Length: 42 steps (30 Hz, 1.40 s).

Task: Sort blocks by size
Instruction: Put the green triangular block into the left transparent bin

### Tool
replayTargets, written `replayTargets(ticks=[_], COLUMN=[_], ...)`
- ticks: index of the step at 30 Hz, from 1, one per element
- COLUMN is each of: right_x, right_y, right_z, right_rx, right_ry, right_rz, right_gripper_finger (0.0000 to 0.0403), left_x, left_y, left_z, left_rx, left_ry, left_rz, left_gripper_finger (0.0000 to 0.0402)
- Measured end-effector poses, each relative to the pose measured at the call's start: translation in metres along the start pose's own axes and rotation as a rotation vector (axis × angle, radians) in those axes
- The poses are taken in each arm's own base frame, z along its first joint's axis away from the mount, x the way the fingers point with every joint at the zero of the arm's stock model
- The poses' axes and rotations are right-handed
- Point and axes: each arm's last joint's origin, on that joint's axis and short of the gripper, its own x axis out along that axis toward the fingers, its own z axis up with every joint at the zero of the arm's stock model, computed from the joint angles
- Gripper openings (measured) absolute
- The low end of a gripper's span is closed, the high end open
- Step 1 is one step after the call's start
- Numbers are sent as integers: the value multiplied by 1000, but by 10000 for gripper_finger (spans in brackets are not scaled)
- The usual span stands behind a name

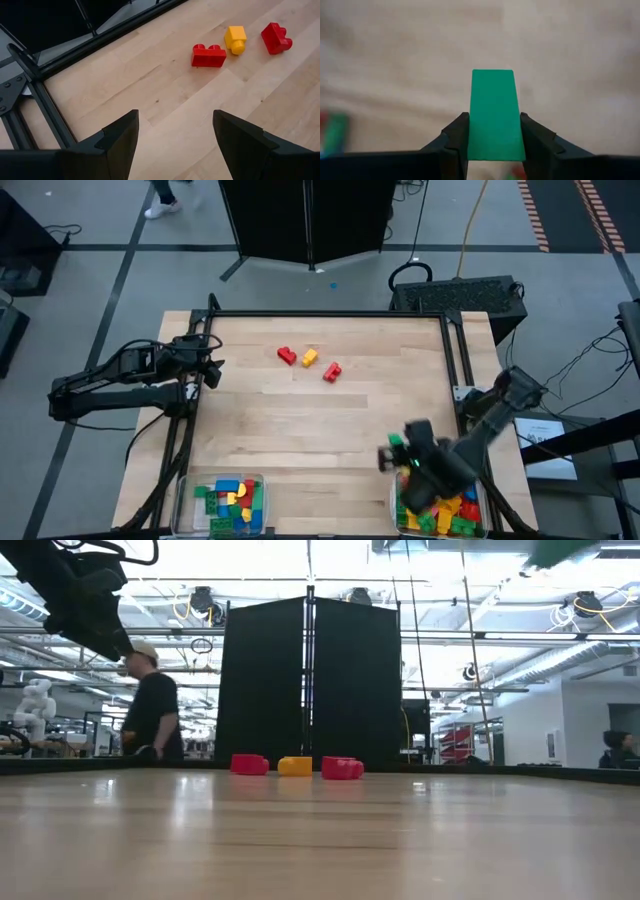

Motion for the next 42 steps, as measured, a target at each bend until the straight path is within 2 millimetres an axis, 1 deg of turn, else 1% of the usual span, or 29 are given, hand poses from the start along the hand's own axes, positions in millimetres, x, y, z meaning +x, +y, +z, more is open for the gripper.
replayTargets(ticks=[3, 7, 9, 11, 14, 17, 22, 24, 26, 28, 31, 33, 37, 39, 42], right_x=[-2, -5, -10, -16, -22, -24, -22, -19, -15, -7, 14, 35, 77, 90, 98], right_y=[-10, -26, -36, -45, -54, -58, -55, -47, -32, -11, 32, 67, 137, 166, 198], right_z=[-24, -50, -62, -69, -76, -78, -76, -76, -75, -71, -66, -63, -58, -54, -44], right_rx=[-43, -113, -135, -151, -168, -183, -175, -175, -151, -109, -115, -177, -327, -380, -486], right_ry=[123, 295, 368, 416, 458, 461, 441, 409, 372, 315, 259, 271, 275, 242, 202], right_rz=[-82, -272, -344, -395, -439, -441, -417, -317, -146, 25, 249, 374, 713, 835, 902], right_gripper_finger=[114, 114, 114, 114, 114, 114, 114, 114, 114, 114, 114, 114, 114, 114, 114], left_x=[0, 0, 0, 0, 0, 0, 0, 0, 0, 0, 0, 0, 0, 0, 0], left_y=[0, 0, 0, 0, 0, 0, 0, 0, 0, 0, 0, 0, 0, 0, 0], left_z=[0, 0, 0, 0, 0, 0, 0, 0, 0, 0, 0, 0, 0, 0, 0], left_rx=[0, -1, -1, -1, -1, -2, -4, -4, -4, -4, -5, -5, -5, -4, -4], left_ry=[0, 0, 0, 0, 0, 1, 1, 1, 1, 1, 1, 2, 2, 2, 4], left_rz=[0, 0, 0, -1, -1, -1, -1, -2, -2, -2, -3, -4, -4, -5, -7], left_gripper_finger=[255, 255, 255, 255, 255, 255, 255, 255, 255, 255, 255, 255, 255, 255, 255])
